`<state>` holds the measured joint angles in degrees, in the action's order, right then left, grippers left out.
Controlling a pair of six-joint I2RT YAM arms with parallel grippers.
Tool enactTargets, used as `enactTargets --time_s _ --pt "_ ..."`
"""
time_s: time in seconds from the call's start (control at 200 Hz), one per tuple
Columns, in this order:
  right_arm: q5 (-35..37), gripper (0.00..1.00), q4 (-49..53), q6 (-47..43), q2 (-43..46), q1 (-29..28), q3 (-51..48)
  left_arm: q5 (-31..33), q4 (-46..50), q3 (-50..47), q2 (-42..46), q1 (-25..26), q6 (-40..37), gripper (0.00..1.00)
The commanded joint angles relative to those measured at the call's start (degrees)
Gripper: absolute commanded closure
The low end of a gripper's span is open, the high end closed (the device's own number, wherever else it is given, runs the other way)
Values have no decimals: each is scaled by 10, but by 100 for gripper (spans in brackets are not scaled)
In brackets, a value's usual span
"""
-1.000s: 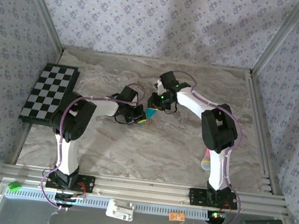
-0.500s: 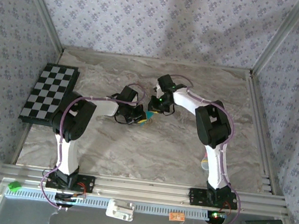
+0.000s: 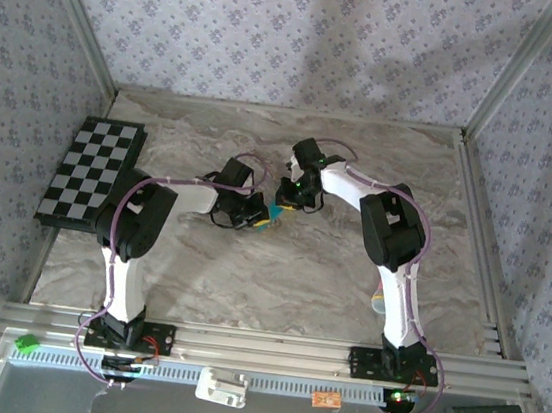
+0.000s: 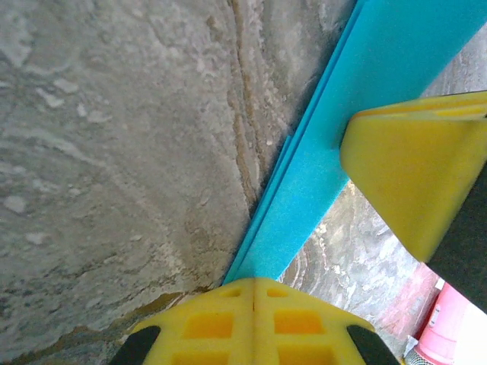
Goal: Fold a paper plane with a square sheet of paper (pick it up from the middle)
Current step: Fold the wing for the fifth time at the center of the table.
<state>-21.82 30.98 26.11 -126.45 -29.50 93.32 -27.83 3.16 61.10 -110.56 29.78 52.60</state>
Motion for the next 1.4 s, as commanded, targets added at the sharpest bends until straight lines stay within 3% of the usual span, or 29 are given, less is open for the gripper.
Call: enactTargets --time_s 0.0,0.3,0.88,1.189,1.394 --pt "51 84 18 5 -24 7 -21 -5 37 8 20 -3 -4 100" --pt "82 86 43 37 -34 8 -27 8 41 25 40 14 2 94" --pt "109 87 70 68 -44 5 -24 35 -6 34 -14 19 58 93" --pt "126 87 91 68 -48 5 -15 54 16 4 -14 19 52 94" --pt "133 87 103 68 -50 5 -9 39 33 -15 -9 16 9 97"
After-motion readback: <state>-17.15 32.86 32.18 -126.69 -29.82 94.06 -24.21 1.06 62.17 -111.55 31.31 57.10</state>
